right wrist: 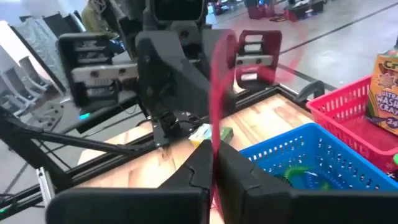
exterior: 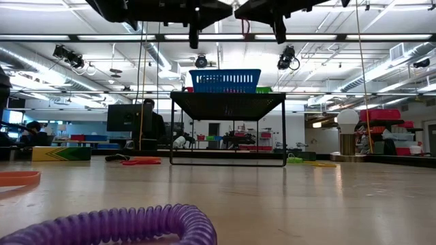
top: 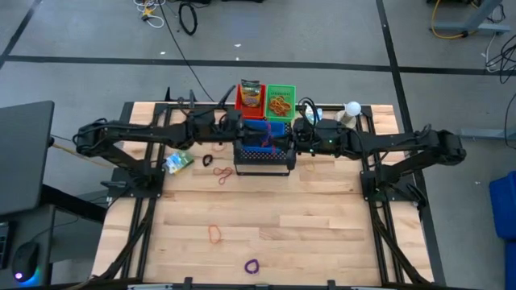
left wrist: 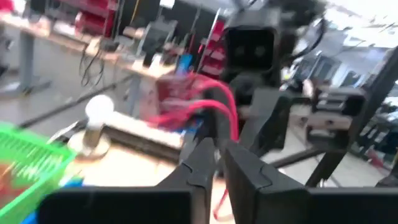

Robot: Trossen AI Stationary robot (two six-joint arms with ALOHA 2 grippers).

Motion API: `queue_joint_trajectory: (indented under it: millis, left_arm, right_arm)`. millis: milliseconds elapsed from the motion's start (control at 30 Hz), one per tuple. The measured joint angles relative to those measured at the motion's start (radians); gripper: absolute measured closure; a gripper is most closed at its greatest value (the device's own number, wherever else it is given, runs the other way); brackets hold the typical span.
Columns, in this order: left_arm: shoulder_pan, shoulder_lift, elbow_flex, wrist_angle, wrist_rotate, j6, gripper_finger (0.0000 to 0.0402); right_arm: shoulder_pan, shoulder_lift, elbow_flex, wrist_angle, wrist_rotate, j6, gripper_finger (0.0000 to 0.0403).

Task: Pick & Place Office Desk Supplies
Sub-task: Put the red rubber band into the green bin on the shelf

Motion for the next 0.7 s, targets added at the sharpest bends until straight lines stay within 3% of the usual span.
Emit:
queue_joint_trajectory:
  millis: [200,333,600,700]
  left_arm:
    - [0.040,-0.129,0.000,-0.295,-0.010,0.031,0.0314]
    - [0.049,-0.196,-0.011,-0.434,-0.079,0.102,0.0319]
    - [0.113,-0.330,-0.309,-0.206,-0.109,-0.014,0.0389]
    - [0.122,-0.364,-0.401,-0.098,-0.154,-0.053,0.0395]
  right_arm:
    - [-0.037,-0.036,0.001,-0.004,0.029,-0.001,0.0395]
    - [-0.088,-0.065,0.002,-0.005,0.032,0.005,0.0398]
    - [-0.201,-0.048,0.048,-0.055,0.042,0.058,0.0400]
    - [-0.262,-0.028,0.085,-0.076,0.037,0.096,0.0401]
